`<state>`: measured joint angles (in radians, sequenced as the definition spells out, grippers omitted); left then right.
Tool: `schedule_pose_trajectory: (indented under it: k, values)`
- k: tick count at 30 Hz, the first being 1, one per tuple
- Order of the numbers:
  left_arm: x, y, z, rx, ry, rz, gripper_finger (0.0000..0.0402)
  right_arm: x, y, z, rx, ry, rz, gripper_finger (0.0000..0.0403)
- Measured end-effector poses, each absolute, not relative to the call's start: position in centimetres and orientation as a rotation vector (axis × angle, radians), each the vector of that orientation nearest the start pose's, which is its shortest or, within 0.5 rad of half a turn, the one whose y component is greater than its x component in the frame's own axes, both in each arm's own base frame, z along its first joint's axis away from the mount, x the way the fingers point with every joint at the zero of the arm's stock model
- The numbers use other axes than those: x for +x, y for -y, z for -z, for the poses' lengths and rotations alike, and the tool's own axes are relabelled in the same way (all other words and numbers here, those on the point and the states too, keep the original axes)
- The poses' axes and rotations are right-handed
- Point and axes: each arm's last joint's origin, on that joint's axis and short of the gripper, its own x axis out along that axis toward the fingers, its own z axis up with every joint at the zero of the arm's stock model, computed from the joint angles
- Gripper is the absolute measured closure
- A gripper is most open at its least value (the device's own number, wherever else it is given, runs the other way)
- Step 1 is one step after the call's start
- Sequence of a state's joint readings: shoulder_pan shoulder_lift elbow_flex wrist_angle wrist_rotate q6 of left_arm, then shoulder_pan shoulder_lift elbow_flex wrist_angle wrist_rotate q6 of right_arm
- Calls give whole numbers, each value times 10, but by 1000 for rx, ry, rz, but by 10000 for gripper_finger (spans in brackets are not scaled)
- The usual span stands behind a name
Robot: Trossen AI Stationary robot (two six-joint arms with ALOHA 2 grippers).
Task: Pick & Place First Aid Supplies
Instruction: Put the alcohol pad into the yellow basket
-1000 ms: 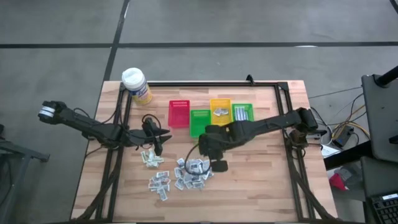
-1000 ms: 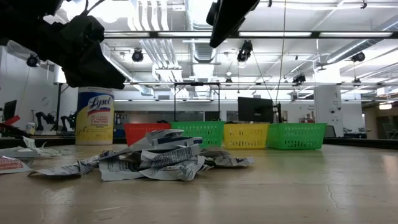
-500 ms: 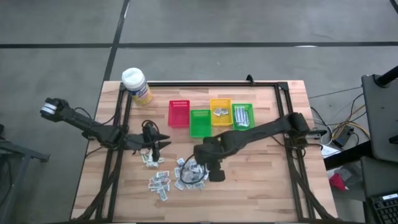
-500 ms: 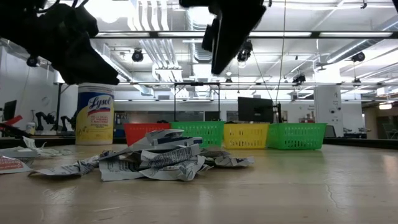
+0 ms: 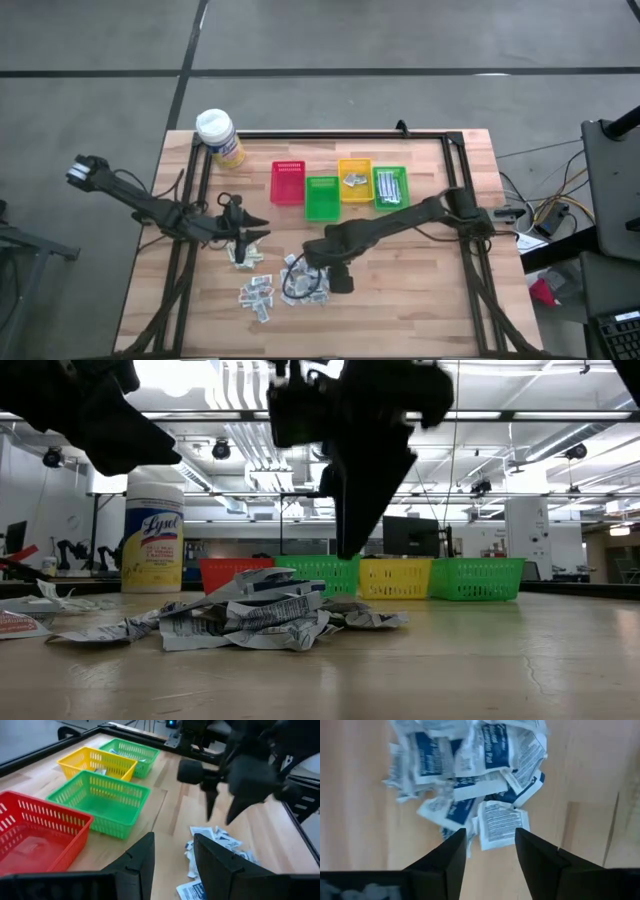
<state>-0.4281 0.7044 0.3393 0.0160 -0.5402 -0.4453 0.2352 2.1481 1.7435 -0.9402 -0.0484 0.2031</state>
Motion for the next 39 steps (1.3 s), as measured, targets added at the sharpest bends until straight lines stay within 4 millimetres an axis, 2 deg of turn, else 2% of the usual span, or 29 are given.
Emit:
schedule_pose_trajectory:
  k: [4,12,23,33,39]
  values:
    - [145,53,-213,-281,-271,-155,271,426,-97,-177,45,-1381,-62,234]
    - [142,55,-216,-282,-260,-129,271,429,-84,-177,75,-1377,-21,234]
    - [141,56,-215,-280,-265,-123,271,431,-84,-164,71,-1414,-16,232]
    - [141,56,-215,-279,-267,-123,271,433,-85,-134,65,-1502,4,232]
    - [141,56,-215,-282,-266,-123,271,433,-85,-130,63,-1518,6,252]
